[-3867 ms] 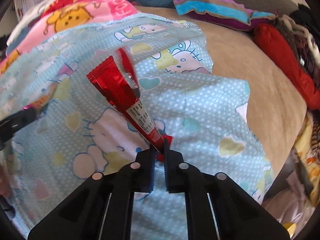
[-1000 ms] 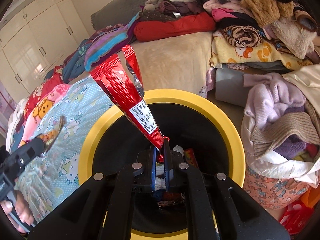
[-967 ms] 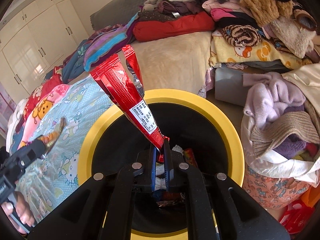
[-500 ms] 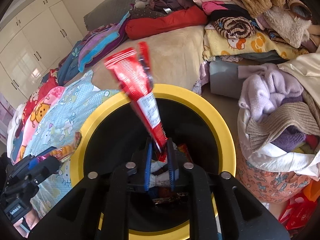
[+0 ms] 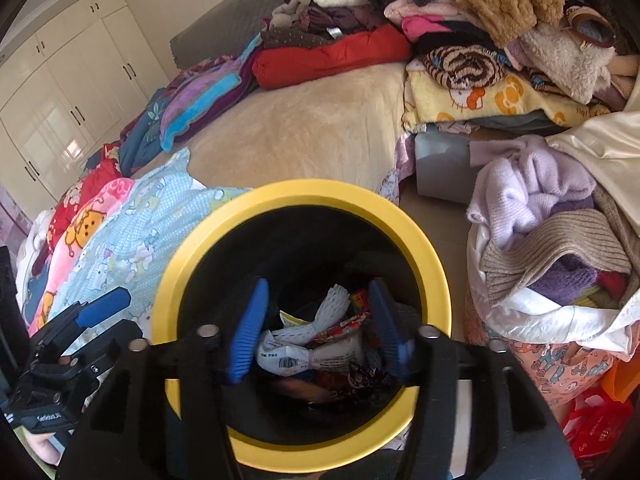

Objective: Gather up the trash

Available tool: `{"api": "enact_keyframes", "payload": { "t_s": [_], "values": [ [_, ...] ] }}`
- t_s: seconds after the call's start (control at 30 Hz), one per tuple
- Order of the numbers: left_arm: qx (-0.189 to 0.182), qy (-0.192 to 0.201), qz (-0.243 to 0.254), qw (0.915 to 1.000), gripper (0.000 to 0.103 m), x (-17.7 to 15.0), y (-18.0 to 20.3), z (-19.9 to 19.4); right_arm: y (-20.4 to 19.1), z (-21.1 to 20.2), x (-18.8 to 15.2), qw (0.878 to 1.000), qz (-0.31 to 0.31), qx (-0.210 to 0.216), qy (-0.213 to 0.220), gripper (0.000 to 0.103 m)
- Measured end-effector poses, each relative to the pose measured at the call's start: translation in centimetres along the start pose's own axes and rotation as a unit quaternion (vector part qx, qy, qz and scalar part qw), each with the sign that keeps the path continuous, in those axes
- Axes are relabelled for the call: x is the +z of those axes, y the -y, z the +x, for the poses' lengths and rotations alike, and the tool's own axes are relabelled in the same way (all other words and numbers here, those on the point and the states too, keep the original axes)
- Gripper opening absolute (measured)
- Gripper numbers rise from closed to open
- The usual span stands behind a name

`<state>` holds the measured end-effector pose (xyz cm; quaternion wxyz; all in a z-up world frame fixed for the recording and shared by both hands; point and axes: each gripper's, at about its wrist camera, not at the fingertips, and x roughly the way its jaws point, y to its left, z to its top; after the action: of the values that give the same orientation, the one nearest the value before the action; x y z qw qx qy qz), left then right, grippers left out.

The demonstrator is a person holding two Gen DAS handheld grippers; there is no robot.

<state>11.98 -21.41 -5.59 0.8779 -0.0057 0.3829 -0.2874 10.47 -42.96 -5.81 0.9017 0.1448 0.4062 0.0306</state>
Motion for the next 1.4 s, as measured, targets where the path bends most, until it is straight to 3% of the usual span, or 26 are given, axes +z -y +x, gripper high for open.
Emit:
{"api": "enact_keyframes", "payload": {
  "t_s": [0.23, 0.5, 0.97, 1.17, 1.4],
  "values": [
    [0.022, 0.018, -0.025, 0.9993, 0.092, -0.1, -1.7, -2.3, -1.5, -3.2, -0.8, 0.999, -0.008, -0.002, 0.033, 0.081],
    [0.05, 0.045, -0.051, 0.9964, 0.092, -0.3, -4.3, -6.0, -4.2, -5.2, -2.6, 0.998, -0.021, -0.012, 0.057, 0.095],
    [0.124, 0.09, -0.073, 0.9855, 0.092, -3.5, -8.2, -12.0, -10.5, -6.8, -5.6, 0.989, -0.055, 0.001, 0.137, 0.096],
    [0.161, 0.136, -0.063, 0.9754, 0.092, -5.8, -8.6, -14.7, -13.0, -8.0, -7.7, 0.977, -0.088, 0.005, 0.196, 0.097],
    [0.191, 0.177, -0.047, 0.9644, 0.092, -7.6, -8.5, -17.0, -16.1, -9.4, -10.9, 0.953, -0.134, -0.023, 0.272, 0.097]
  ]
}}
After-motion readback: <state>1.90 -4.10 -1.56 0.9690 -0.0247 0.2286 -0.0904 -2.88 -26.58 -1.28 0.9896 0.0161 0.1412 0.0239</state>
